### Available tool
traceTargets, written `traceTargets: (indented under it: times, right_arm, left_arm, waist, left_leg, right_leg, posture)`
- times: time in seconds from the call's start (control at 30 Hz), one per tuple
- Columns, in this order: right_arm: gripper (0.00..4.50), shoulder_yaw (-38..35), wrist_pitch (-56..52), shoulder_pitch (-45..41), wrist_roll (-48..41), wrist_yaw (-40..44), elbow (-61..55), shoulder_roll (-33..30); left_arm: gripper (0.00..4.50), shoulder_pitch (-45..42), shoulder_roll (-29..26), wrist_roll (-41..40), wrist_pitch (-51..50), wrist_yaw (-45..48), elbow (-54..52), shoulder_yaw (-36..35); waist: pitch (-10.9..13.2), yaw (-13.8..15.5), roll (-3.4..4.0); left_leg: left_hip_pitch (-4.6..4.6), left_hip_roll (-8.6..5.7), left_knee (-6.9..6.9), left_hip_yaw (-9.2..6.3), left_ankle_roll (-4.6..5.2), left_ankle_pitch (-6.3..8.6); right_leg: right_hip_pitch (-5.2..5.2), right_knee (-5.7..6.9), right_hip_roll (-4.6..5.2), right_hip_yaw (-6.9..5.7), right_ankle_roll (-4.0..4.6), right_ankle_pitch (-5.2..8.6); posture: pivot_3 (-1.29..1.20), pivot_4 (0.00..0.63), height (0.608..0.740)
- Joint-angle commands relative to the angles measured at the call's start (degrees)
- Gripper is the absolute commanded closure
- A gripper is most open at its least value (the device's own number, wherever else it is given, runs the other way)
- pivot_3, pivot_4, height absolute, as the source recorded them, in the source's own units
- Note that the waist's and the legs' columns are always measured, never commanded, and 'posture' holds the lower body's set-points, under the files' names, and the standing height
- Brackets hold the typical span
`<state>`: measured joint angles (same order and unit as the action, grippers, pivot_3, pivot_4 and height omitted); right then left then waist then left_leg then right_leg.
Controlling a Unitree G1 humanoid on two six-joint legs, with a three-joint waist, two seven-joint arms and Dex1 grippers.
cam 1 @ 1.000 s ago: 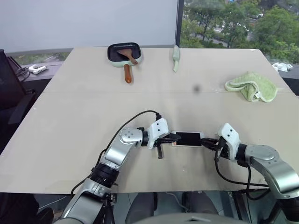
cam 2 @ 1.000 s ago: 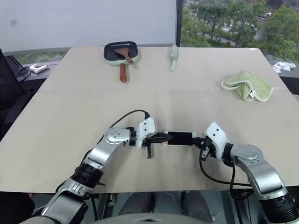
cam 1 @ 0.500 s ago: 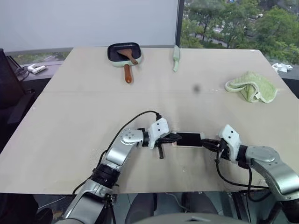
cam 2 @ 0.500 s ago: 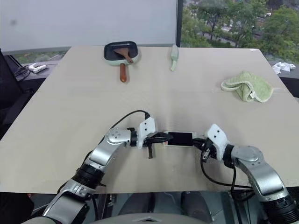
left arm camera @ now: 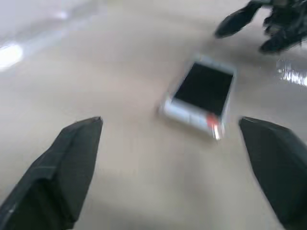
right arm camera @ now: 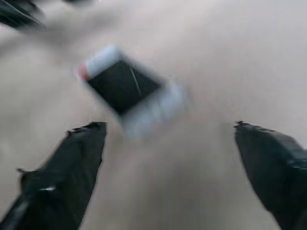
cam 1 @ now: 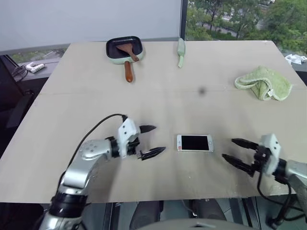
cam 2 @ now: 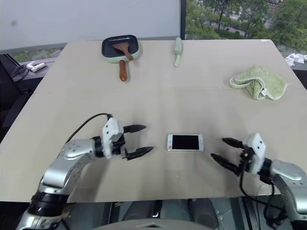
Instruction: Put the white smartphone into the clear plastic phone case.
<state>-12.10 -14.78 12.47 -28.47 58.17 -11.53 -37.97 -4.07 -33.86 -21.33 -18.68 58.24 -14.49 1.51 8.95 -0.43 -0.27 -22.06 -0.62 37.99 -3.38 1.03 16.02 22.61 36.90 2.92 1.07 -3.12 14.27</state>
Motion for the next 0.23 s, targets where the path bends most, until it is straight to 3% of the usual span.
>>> traceTargets:
  times: [0.03, 0.23]
  right_arm:
    - [0.0, -6.6, 5.8, 3.3, -1.0, 5.7, 2.5, -3.2]
    - [0.0, -13.5, 4.8, 8.6, -4.8, 9.7, 3.6, -5.7]
  left_arm:
    - [0.05, 8.8, -3.4, 0.0, 5.4, 0.2, -4.6, -6.6]
    - [0.05, 18.6, -7.2, -0.1, 10.6, 2.2, -4.9, -12.5]
  waist:
    - [0.2, -0.1, 0.05]
    - [0.4, 0.2, 0.06]
  left_leg:
    - [0.05, 0.03, 0.03, 0.04, 0.0, 0.0]
    - [0.13, 0.11, 0.03, 0.02, 0.0, 0.0]
  right_leg:
    - [-0.03, -0.01, 0.16, 0.06, 0.02, 0.0]
    - [-0.11, 0.0, 0.18, 0.17, 0.26, 0.14]
  posture:
    - [0.0, 0.15, 0.74]
    - [0.0, 0.15, 0.74]
